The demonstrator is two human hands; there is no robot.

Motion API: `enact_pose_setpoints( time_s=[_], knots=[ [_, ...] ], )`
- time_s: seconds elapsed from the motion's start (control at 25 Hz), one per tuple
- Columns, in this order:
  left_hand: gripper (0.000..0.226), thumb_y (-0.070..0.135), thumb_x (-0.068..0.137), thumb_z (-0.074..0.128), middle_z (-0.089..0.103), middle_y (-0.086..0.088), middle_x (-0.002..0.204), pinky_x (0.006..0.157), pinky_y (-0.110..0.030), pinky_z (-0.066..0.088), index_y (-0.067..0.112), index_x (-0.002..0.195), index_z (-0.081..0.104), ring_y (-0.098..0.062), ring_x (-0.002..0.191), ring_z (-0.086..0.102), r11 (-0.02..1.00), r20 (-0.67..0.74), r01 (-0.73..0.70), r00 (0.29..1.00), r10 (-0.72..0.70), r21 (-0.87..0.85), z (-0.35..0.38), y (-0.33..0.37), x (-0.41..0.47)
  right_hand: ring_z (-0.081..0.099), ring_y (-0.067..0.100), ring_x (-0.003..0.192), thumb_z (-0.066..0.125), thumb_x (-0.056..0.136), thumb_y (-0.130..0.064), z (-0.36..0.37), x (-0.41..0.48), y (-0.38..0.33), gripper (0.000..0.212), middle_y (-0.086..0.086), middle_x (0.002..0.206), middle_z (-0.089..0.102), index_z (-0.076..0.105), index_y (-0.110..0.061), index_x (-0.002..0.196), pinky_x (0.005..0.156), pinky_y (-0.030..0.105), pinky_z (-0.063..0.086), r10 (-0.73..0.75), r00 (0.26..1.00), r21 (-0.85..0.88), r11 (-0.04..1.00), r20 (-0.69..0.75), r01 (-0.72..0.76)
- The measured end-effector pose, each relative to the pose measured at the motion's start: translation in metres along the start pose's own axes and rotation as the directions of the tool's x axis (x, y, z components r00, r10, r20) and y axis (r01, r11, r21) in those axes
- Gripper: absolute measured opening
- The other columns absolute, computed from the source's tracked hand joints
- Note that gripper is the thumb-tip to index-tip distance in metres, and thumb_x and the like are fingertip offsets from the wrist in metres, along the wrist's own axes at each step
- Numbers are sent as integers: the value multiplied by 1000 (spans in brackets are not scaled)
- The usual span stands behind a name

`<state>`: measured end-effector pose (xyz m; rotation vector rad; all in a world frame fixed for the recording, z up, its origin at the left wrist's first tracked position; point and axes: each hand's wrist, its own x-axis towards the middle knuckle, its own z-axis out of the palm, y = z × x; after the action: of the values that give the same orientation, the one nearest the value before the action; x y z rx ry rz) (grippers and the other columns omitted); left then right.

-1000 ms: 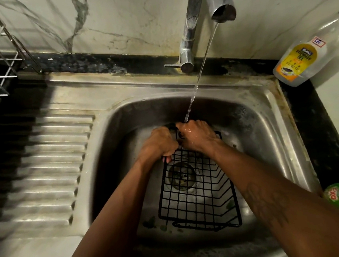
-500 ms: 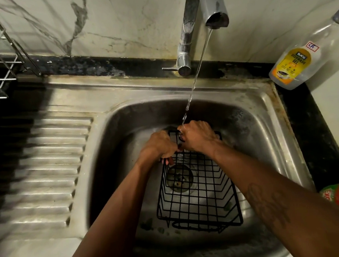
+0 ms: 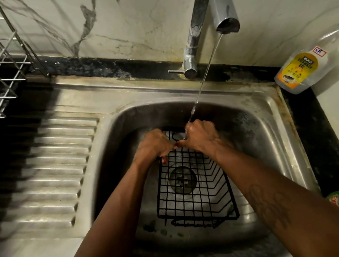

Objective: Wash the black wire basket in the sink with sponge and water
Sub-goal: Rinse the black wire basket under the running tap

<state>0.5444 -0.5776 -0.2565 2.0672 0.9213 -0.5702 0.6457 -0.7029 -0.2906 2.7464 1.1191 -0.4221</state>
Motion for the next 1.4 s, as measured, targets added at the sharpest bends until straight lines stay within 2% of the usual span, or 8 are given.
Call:
enact_pose_setpoints(
  time_s=[0.12,0.36,0.48,0.64,0.92,1.12,1.24,1.4],
  knots=[
    [16,23,94,61,73,-6,66,47,-19,47,8,89,61,-12,47,64,1000,39,6,999,-5,-26,-3,-1,-2,62,30,103,67,77,-75,-2,4,-3,69,10,105,63,66,-14,108,91,40,50,-16,1000,63,998,21,14],
    [25,14,98,52,76,-13,91,70,-29,57,-1,103,71,-25,85,74,1000,68,-14,998,13,17,-6,-2,0,65,29,96,43,97,-67,1,4,3,61,12,106,67,65,-15,118,84,39,54,-97,990,166,983,99,80],
    [18,14,94,56,75,-13,93,70,-29,54,2,100,69,-25,87,73,1000,50,8,999,-7,-20,-3,-5,4,64,27,100,67,76,-77,-3,5,8,67,5,104,65,61,-22,114,85,37,50,-101,987,-31,994,125,106],
    [11,16,95,57,74,-12,97,78,-29,55,8,89,62,-26,96,72,1000,4,-5,1000,5,3,-1,-6,5,61,23,93,82,73,-59,-2,8,13,48,0,98,61,55,-22,86,74,33,44,-60,988,113,993,146,43],
    [16,16,92,59,75,-11,89,75,-34,62,2,96,67,-25,80,75,999,-11,-2,1000,3,34,-6,-18,11,66,20,85,53,101,-51,-5,11,13,48,5,98,64,47,-27,142,84,43,57,-171,943,277,957,285,90],
    [16,21,91,61,68,-5,77,69,-35,63,6,98,64,-22,73,74,1000,-78,13,997,-11,21,-10,-25,12,62,21,92,88,70,-51,-9,11,8,51,1,96,65,67,-19,104,82,34,51,-33,997,171,985,72,21],
    [15,21,90,61,66,-3,75,62,-29,59,7,96,63,-20,70,72,999,-92,32,995,-30,28,-12,-26,11,66,25,101,93,70,-28,-11,14,0,44,2,100,67,65,-18,102,84,36,54,1,989,176,984,146,-27],
    [17,19,91,60,73,-7,86,61,-27,57,5,98,66,-24,77,74,997,-54,53,997,-50,59,-10,-24,7,65,24,99,93,68,-26,-11,15,-3,45,4,103,65,65,-20,102,82,33,53,-65,988,89,995,137,53]
  ],
)
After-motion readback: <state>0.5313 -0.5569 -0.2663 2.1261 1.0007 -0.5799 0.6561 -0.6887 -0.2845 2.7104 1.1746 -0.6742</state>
